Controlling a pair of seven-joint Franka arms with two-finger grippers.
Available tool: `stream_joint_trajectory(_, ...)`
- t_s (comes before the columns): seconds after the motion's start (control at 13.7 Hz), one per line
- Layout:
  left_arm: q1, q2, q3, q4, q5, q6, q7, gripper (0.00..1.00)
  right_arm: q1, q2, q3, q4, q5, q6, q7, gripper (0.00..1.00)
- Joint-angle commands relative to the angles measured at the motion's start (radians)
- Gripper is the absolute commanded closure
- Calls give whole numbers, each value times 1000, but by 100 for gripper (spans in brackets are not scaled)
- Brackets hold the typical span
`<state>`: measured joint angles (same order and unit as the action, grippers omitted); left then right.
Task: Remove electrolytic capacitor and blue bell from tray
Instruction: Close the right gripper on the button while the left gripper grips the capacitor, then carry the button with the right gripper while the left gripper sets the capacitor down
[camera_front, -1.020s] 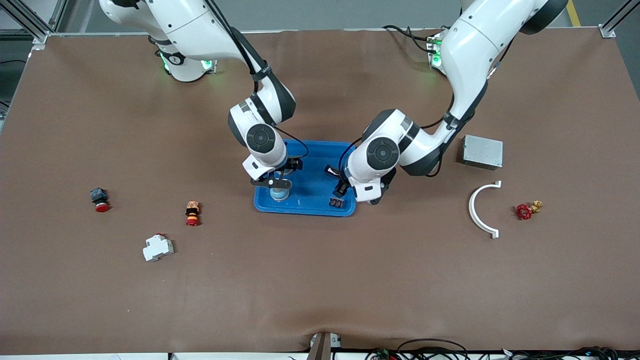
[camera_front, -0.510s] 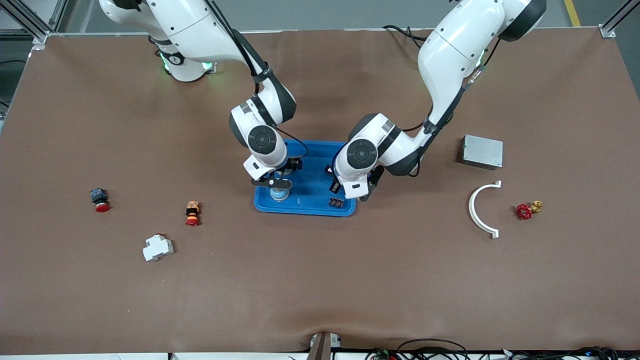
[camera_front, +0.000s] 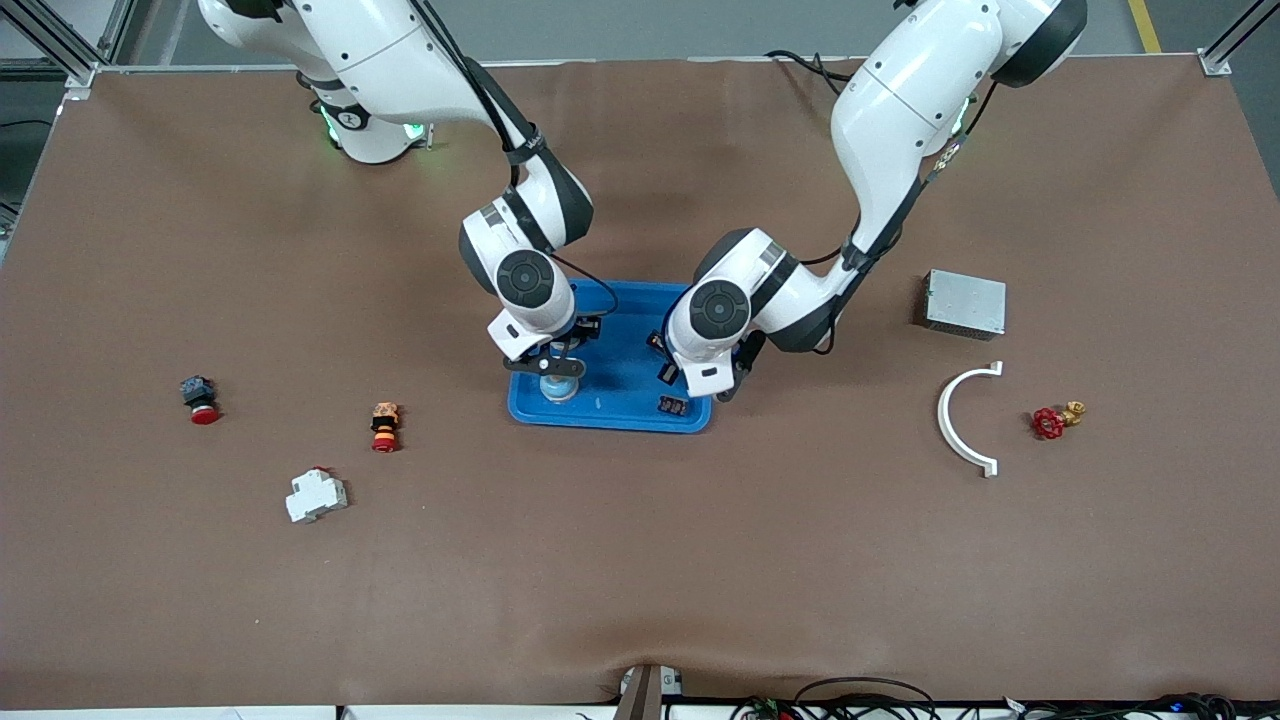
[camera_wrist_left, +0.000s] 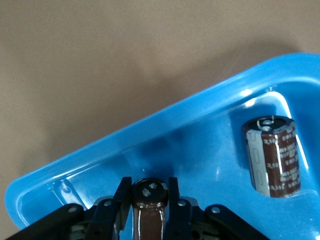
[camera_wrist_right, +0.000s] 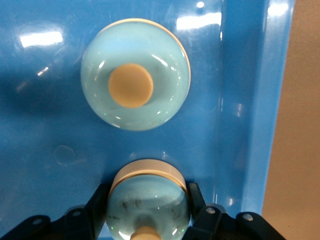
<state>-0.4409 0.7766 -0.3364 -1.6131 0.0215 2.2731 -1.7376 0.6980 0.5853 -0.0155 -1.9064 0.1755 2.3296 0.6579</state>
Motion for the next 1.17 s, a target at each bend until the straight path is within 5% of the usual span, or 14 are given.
stream_joint_trajectory(0.0, -16, -31, 22, 16, 25, -7, -28, 100, 15, -40, -3, 12, -10, -88, -1, 82)
stream_joint_trajectory(0.29, 36, -160, 22, 10, 31, -116, -16, 100, -35, -238, -14, 12, -19, -297, -127, 81)
stream_joint_trajectory(0.58, 111, -259, 22, 7, 31, -283, 42, 100, -202, -384, -12, 36, -131, -472, -419, 81)
stream_joint_trajectory(0.8, 212, -296, 23, -52, 34, -351, 105, 100, -400, -389, -12, 137, -136, -608, -764, 81)
stream_joint_trajectory(1.09, 346, -295, 17, -145, 161, -336, 223, 100, -609, -380, -12, 147, -183, -589, -1134, 81)
